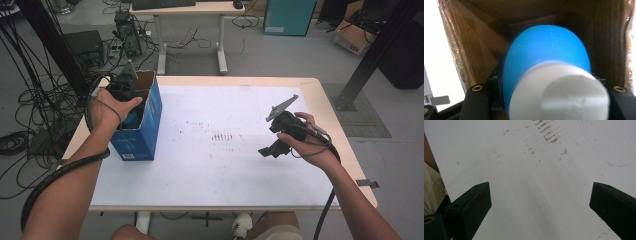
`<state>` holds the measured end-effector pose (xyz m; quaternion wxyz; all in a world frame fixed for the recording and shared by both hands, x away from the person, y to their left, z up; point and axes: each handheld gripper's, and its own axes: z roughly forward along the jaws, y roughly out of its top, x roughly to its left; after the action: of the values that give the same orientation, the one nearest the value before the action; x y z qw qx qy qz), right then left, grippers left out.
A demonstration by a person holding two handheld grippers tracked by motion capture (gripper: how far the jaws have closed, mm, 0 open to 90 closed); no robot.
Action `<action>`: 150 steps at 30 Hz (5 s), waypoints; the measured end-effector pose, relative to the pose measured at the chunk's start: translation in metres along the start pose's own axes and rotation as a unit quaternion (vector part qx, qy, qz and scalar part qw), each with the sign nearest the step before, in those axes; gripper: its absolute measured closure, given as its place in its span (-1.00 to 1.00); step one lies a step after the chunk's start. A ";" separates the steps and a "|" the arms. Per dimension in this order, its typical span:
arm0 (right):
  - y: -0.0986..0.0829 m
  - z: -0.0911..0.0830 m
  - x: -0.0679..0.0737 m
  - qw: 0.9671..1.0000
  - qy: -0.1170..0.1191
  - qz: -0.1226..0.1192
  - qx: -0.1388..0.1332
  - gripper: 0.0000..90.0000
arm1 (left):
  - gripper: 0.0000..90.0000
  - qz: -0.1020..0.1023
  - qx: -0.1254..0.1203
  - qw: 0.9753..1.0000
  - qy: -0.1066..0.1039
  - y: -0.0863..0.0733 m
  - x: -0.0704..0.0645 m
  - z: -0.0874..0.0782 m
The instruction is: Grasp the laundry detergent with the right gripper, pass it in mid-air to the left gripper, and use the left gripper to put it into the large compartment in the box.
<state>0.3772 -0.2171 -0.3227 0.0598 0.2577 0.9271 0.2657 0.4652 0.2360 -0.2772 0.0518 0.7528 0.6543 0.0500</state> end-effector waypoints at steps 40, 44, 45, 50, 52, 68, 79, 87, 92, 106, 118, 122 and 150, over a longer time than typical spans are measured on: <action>0.001 0.000 0.000 1.000 -0.002 -0.008 0.011 -0.92 | -0.18 0.001 -0.003 1.000 0.001 -0.001 -0.001 0.000; 0.001 0.000 0.000 1.000 -0.002 -0.007 0.009 -0.92 | -0.18 0.001 -0.003 1.000 0.000 -0.001 0.000 0.000; 0.001 0.000 0.000 1.000 -0.001 -0.009 0.012 -0.92 | -0.18 0.001 -0.003 1.000 0.000 -0.001 0.000 0.000; 0.001 0.000 0.000 1.000 -0.003 -0.009 0.009 -0.92 | -0.18 0.000 -0.004 1.000 -0.001 -0.001 0.000 0.000; 0.001 0.000 0.001 1.000 -0.003 -0.008 0.010 -0.92 | -0.18 0.001 -0.003 1.000 0.000 -0.001 0.000 0.000; 0.001 0.001 0.001 1.000 -0.003 -0.008 0.006 -0.92 | -0.18 0.000 -0.005 1.000 -0.002 -0.001 0.001 0.000; 0.001 0.000 0.001 1.000 -0.003 -0.009 0.006 -0.92 | -0.18 0.001 -0.003 1.000 0.000 -0.001 0.000 0.000; 0.000 -0.001 0.001 1.000 -0.002 -0.010 0.005 -0.92 | -0.19 0.003 -0.002 1.000 0.001 -0.001 -0.001 0.001; 0.000 -0.001 0.001 1.000 -0.001 -0.009 0.005 -0.92 | -0.20 0.002 -0.003 1.000 -0.001 -0.002 -0.001 0.000; 0.003 -0.002 0.002 1.000 -0.004 -0.009 0.002 -0.92 | -0.41 0.013 -0.025 0.999 0.019 -0.003 -0.007 -0.027; 0.010 -0.007 0.003 1.000 -0.014 -0.013 0.001 -0.92 | -0.50 0.022 -0.051 0.998 0.033 -0.021 -0.009 -0.062; 0.013 -0.010 0.002 1.000 -0.022 -0.012 0.006 -0.91 | -0.54 0.029 -0.065 0.997 0.022 -0.032 -0.013 -0.075; 0.006 -0.017 -0.023 0.996 -0.072 0.021 0.040 -0.91 | -0.80 0.144 -0.099 0.982 -0.069 -0.057 -0.111 -0.056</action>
<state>0.3956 -0.2323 -0.3057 0.1104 0.2978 0.9245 0.2108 0.3859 0.1350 -0.2304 0.1629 0.8318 0.5261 0.0691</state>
